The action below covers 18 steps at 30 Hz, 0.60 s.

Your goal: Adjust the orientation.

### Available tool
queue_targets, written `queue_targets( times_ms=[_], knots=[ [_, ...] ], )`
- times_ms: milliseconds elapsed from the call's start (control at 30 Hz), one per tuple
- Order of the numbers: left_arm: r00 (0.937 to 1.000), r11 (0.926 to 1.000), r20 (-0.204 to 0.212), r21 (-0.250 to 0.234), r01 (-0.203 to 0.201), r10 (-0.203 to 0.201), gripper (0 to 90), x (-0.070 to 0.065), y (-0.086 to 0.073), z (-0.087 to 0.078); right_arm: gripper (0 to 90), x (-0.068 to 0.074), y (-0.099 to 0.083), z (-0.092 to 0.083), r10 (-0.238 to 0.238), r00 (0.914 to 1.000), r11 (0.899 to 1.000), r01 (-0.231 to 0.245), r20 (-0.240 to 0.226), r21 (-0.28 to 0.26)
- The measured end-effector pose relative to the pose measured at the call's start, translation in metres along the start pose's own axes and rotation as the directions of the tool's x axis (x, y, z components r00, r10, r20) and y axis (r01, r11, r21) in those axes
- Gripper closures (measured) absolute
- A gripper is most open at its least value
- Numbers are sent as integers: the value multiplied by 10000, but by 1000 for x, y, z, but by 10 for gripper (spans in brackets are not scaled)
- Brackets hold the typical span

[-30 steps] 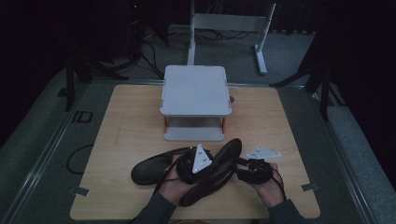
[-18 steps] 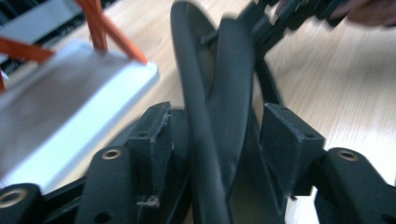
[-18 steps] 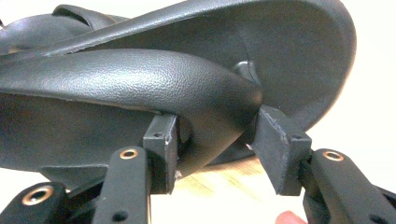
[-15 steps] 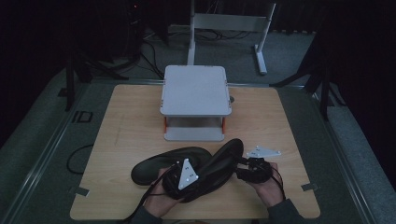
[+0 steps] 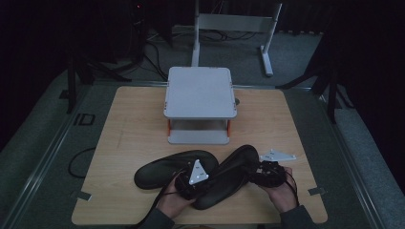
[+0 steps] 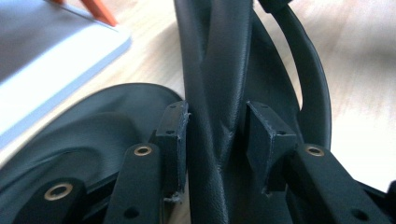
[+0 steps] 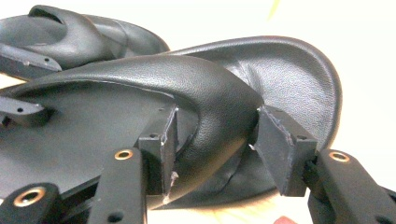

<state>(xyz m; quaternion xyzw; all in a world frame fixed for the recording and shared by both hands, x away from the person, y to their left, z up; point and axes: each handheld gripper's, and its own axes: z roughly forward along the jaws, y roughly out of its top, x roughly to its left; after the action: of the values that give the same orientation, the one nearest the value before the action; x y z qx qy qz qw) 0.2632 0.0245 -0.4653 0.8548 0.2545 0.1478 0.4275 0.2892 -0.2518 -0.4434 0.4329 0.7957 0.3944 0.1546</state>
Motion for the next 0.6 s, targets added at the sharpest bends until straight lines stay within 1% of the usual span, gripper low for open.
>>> queue_targets(
  times_ms=[33, 100, 133, 200, 233, 267, 300, 333, 367, 400, 467, 600],
  knots=[
    [9996, 9998, 177, -29, 202, -201, 601, 0, 0, 2, 483, -1, -1, 0, 67, 10000, 10000, -67, 22, 0],
    [9993, 9997, 286, 69, 237, -239, 598, 1, 0, 5, 482, -4, -3, -1, 186, 9998, 9998, -186, 11, 7],
    [9993, 9997, 319, 126, 194, -198, 594, 0, -1, 7, 482, -5, -4, -2, 233, 9997, 9997, -233, -42, -14],
    [9993, 9995, 365, 309, 5, -16, 581, -3, -2, 12, 482, -6, -4, -2, 238, 9997, 9997, -238, -13, 19],
    [9990, 9987, 425, 474, -186, 166, 570, -6, -3, 16, 483, -6, -4, -1, 154, 9999, 9998, -154, 50, 84],
    [9985, 9980, 464, 541, -333, 308, 551, -9, -4, 19, 483, -6, -4, 1, 98, 9999, 9998, -100, 94, 161],
    [9982, 9974, 416, 549, -457, 435, 514, -12, -5, 21, 481, -6, -5, 2, 129, 9999, 9998, -129, -9, 183],
    [9981, 9969, 332, 571, -532, 514, 483, -14, -5, 23, 479, -6, -5, 3, 184, 9998, 9997, -182, -103, 180],
    [9984, 9975, 316, 521, -488, 472, 475, -15, -5, 23, 480, -5, -6, 3, 158, 9999, 9997, -157, -69, 167],
    [9990, 9985, 270, 396, -379, 369, 471, -14, -6, 21, 479, -5, -6, 3, 169, 9998, 9997, -168, -83, 150],
    [9994, 9992, 118, 229, -314, 311, 460, -12, -5, 15, 479, -6, -6, 3, 193, 9998, 9997, -191, -88, 128],
    [9990, 9996, -393, -163, -241, 234, 459, -3, -6, -6, 474, -5, -6, 2, 122, 9999, 9999, -121, -65, 88]
  ],
)
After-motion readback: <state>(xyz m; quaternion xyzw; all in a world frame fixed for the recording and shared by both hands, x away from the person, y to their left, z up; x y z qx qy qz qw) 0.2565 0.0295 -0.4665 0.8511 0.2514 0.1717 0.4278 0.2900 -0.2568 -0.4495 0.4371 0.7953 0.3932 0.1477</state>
